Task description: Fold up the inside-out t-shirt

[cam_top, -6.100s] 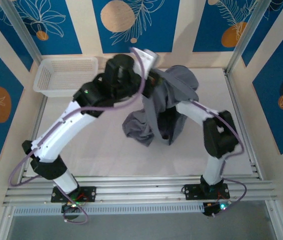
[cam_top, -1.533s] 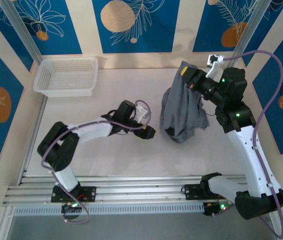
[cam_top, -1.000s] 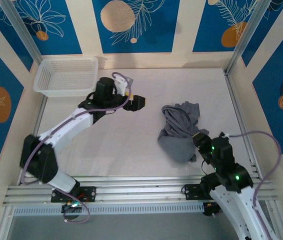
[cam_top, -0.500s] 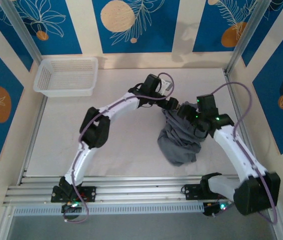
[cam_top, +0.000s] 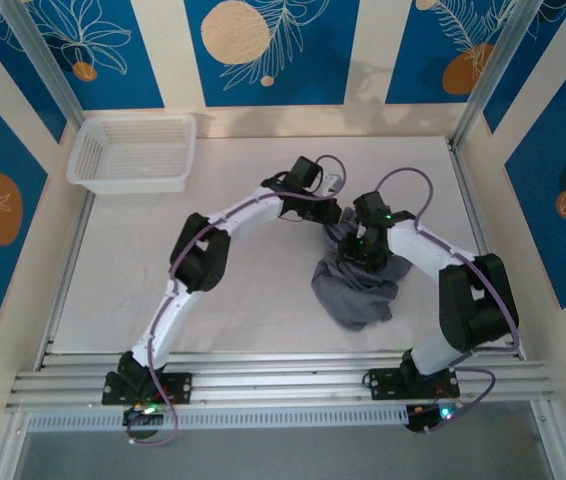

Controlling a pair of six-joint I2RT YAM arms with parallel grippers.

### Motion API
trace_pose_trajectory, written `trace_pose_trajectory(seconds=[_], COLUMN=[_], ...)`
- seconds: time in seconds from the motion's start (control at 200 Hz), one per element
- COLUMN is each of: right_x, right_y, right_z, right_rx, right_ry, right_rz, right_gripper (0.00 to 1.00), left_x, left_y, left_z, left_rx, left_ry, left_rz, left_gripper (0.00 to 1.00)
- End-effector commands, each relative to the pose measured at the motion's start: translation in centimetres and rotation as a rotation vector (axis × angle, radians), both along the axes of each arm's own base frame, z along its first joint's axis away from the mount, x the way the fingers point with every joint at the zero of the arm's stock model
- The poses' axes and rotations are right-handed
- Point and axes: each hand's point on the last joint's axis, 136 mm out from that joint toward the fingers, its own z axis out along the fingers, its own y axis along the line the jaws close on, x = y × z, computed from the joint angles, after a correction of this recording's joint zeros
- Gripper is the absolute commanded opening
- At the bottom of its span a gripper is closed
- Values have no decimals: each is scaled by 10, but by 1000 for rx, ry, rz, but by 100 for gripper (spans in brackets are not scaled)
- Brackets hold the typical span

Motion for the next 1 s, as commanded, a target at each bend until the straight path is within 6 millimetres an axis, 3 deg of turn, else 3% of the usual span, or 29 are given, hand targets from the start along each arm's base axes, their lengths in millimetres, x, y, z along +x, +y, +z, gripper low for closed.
trace_pose_trajectory(seconds=[0.0, 0.07, 0.19, 0.28, 0.375, 0.46, 0.6, 0.69, 0.8, 0.865, 0.995], right_x=[5, -5, -45, -75, -91, -86, -62, -52, -43, -41, -39], right_y=[35, 72, 120, 125, 120, 121, 127, 129, 128, 127, 128], right_z=[27, 66, 166, 229, 263, 265, 246, 235, 227, 225, 220], right_rx=[65, 229, 586, 741, 801, 812, 827, 830, 824, 835, 848], right_ry=[-88, -191, -406, -571, -687, -710, -651, -608, -590, -583, -560], right_rz=[178, 312, 582, 718, 780, 779, 711, 688, 656, 654, 662], right_gripper=[4, 0, 0, 0, 0, 0, 0, 0, 0, 0, 0], left_x=[3, 5, 21, 30, 33, 33, 30, 18, -13, -42, -103], left_y=[41, 80, 167, 225, 255, 250, 237, 244, 263, 262, 226], left_z=[117, 137, 155, 159, 154, 151, 150, 156, 146, 133, 113], left_rx=[-112, -62, 86, 189, 223, 178, 92, 87, 110, 101, -5], left_ry=[-136, -192, -268, -311, -290, -271, -248, -290, -329, -354, -439], left_rz=[62, 140, 346, 465, 507, 486, 464, 467, 510, 492, 316], left_gripper=[0, 0, 0, 0, 0, 1, 50, 64, 66, 66, 65])
